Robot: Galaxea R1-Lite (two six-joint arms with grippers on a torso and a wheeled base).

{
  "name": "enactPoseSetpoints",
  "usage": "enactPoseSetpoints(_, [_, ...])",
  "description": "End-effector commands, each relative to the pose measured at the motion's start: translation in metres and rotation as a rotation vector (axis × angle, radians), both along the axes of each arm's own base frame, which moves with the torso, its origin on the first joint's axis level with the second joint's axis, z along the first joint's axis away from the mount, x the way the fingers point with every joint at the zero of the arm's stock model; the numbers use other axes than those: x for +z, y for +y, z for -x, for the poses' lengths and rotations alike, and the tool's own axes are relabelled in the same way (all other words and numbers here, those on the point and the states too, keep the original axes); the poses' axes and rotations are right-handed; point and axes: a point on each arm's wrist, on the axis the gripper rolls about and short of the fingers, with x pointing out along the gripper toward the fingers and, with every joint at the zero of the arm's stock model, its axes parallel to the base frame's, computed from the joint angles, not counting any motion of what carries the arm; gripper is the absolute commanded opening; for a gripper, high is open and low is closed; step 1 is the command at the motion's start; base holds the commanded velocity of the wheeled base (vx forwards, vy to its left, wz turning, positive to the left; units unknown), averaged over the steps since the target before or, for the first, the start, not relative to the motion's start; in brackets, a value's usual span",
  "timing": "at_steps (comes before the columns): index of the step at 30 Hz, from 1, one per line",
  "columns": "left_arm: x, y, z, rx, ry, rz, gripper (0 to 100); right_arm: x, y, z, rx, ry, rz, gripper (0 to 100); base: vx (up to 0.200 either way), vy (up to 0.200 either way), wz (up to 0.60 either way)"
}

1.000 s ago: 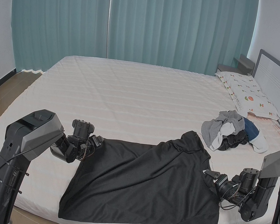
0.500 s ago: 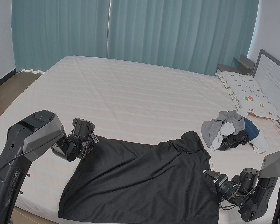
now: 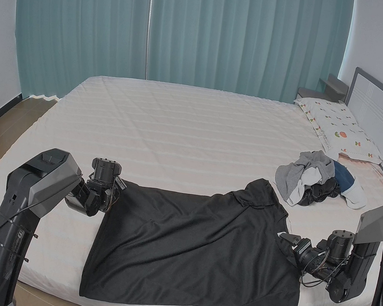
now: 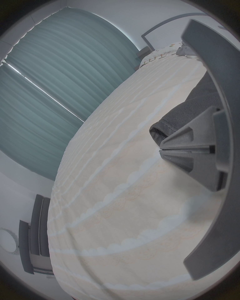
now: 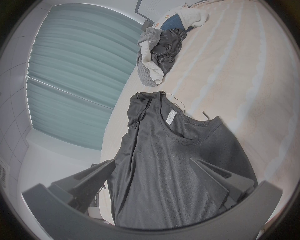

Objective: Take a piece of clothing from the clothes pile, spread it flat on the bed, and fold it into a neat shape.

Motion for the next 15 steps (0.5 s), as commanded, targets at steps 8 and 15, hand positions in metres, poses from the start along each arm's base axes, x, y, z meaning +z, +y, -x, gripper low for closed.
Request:
enactPoseSetpoints(8, [0.002, 0.019, -0.003, 0.04, -0.002, -0.001, 0, -0.001, 0.001, 0.0, 0.004, -0.003, 0.002, 100, 0.0, 0.0, 0.0])
enactPoseSetpoints(15, [0.003, 0.032, -0.004, 0.068, -0.004, 0.002, 0, -0.001, 0.001, 0.0, 0.004, -0.004, 0.003, 100, 0.0, 0.0, 0.0])
